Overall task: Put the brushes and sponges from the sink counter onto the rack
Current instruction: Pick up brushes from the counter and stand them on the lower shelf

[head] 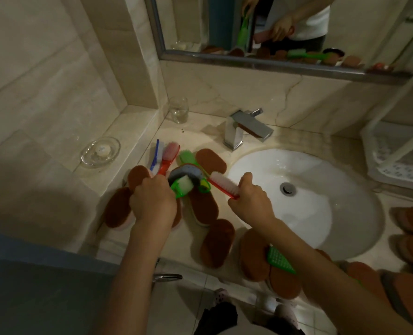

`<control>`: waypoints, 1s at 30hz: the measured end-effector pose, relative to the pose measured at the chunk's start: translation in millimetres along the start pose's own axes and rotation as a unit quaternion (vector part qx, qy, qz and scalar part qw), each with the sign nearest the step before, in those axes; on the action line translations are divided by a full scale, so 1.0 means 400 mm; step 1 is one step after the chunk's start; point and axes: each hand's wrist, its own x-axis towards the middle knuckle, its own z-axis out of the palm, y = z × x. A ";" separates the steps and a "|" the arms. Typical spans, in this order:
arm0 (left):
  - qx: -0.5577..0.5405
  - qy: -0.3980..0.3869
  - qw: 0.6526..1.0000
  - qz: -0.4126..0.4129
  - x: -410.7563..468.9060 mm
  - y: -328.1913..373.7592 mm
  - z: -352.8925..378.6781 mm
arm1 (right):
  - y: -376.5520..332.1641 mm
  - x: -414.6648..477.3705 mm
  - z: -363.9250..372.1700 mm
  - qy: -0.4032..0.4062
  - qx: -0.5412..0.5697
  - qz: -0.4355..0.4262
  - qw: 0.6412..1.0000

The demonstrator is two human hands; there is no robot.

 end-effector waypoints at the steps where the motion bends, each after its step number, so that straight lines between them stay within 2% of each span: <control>1: 0.012 0.002 1.000 -0.001 -0.009 0.020 -0.005 | 0.015 -0.005 -0.012 0.001 0.004 0.001 1.000; 6: 0.062 -0.007 0.998 -0.017 -0.078 0.124 -0.018 | 0.096 -0.023 -0.077 0.010 0.023 -0.004 1.000; 11: 0.032 0.011 0.999 -0.037 -0.161 0.213 -0.019 | 0.185 -0.039 -0.135 -0.026 0.045 -0.028 0.998; 13: 0.029 -0.006 0.999 -0.037 -0.196 0.238 -0.008 | 0.223 -0.027 -0.138 -0.047 0.104 -0.002 0.993; 16: 0.037 -0.031 0.998 -0.047 -0.232 0.254 0.020 | 0.269 0.003 -0.126 -0.095 0.210 0.082 0.970; 19: 0.035 -0.024 0.997 -0.072 -0.247 0.244 0.039 | 0.279 0.027 -0.101 -0.117 0.252 0.122 0.953; 23: 0.024 0.002 0.998 -0.059 -0.241 0.201 0.065 | 0.212 0.054 -0.063 -0.127 0.282 0.055 0.949; 26: -0.005 -0.012 0.996 -0.086 -0.218 0.173 0.066 | 0.159 0.081 -0.024 -0.143 0.261 0.004 0.955; 30: -0.027 -0.012 0.996 -0.089 -0.173 0.128 0.061 | 0.136 0.114 0.021 -0.141 0.224 0.010 0.964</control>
